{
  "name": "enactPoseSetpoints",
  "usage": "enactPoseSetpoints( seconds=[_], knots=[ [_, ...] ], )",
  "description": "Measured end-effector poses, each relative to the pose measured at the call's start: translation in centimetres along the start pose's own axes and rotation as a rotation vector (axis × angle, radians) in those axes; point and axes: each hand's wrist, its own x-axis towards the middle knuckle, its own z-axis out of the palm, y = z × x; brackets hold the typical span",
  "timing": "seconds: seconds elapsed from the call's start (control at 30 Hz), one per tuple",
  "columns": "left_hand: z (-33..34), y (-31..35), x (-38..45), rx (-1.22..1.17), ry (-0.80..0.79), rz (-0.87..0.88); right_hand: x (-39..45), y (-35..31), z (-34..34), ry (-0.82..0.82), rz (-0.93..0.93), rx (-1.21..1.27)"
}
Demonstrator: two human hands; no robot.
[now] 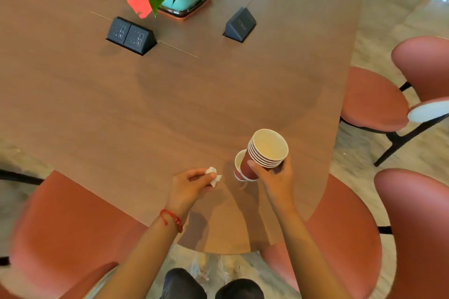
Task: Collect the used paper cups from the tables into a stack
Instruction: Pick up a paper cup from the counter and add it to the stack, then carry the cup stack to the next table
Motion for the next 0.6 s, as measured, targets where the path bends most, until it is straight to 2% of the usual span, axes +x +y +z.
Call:
enactPoseSetpoints(
  seconds=[0.27,0.6],
  knots=[
    [-0.3,-1.0,1.8,-0.015,0.032,-0.05,2.2,3.0,0.7,-0.029,0.01,-0.127],
    [-0.1,-2.1,3.4,-0.04,0.033,-0.111,2.3,5.9,0.9,-0.049,0.078,-0.163]
  ],
)
